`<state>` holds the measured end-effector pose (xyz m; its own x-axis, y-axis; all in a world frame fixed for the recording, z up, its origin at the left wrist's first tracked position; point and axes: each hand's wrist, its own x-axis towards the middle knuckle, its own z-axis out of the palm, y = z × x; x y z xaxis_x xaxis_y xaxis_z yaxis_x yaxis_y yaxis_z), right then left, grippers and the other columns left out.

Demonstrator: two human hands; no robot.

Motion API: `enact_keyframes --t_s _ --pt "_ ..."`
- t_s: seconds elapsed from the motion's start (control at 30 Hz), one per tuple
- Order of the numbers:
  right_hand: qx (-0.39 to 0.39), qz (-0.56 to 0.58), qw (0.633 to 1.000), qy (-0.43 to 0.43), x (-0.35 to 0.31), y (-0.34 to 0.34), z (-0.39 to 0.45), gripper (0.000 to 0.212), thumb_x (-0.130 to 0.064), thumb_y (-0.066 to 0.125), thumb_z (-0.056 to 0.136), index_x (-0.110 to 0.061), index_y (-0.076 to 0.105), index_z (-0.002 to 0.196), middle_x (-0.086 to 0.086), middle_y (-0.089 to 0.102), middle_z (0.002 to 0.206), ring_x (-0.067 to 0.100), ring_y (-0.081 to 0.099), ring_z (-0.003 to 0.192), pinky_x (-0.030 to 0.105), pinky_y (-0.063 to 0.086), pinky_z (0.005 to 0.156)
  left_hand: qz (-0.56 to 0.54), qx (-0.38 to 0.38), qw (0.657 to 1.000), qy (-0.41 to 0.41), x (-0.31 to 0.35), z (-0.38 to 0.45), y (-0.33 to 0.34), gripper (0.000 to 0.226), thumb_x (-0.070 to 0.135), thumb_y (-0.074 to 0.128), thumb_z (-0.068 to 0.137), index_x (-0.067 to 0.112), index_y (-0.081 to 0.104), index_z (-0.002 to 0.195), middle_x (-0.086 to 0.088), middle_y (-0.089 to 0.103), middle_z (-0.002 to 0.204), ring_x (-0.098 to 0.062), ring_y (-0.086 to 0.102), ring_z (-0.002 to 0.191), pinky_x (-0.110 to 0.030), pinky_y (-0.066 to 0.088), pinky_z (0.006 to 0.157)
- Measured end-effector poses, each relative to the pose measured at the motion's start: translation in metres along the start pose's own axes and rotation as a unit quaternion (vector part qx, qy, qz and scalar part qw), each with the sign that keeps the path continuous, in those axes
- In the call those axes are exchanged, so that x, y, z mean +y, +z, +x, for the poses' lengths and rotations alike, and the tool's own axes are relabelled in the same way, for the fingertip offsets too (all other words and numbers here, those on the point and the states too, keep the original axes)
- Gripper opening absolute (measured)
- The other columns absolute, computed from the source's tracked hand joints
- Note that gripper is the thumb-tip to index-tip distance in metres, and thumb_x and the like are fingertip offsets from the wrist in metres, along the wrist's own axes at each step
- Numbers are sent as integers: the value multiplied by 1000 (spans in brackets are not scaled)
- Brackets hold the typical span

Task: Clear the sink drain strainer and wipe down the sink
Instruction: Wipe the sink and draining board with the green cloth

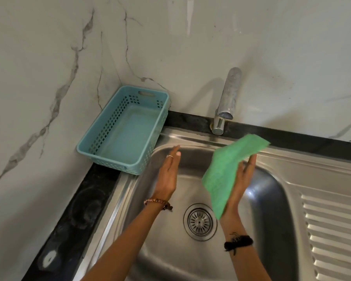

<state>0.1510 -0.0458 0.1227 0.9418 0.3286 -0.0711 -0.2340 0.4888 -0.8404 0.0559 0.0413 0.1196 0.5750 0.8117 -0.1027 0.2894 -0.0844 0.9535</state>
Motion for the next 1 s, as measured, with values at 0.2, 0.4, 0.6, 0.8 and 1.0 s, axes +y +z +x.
enact_keyframes --t_s 0.2,0.4,0.6,0.8,1.0 --pt "-315 -541 755 -193 82 33 43 70 -20 47 96 -27 2 148 -6 0 158 11 2 146 43 11 121 38 66 996 -52 -23 39 9 36 18 31 99 13 40 134 -7 44 138 -25 37 134 -34 35 104" --pt "-389 -731 426 -366 111 36 69 60 -33 41 84 -20 38 142 2 41 149 24 39 137 60 23 109 258 45 965 25 -53 46 4 70 1 41 89 15 4 148 -5 7 158 -19 6 146 -34 10 119" --pt "-370 -748 346 -428 100 14 86 54 -23 58 84 -19 47 137 -2 45 146 18 45 133 49 34 108 472 29 878 71 -67 46 0 76 11 47 86 5 0 146 -12 8 157 -22 7 146 -34 1 118" --pt "-301 -826 325 -349 48 -51 95 80 -7 60 83 -16 11 146 1 24 156 23 28 142 48 20 115 558 18 825 89 -58 46 -9 61 11 35 91 4 8 146 -12 16 156 -23 17 144 -34 11 118" --pt "-220 -851 437 -192 9 -91 79 75 12 51 80 -3 18 146 11 21 156 33 21 144 50 13 116 560 10 827 56 -48 45 -2 58 7 27 92 2 6 146 -15 13 156 -24 13 145 -39 12 119"
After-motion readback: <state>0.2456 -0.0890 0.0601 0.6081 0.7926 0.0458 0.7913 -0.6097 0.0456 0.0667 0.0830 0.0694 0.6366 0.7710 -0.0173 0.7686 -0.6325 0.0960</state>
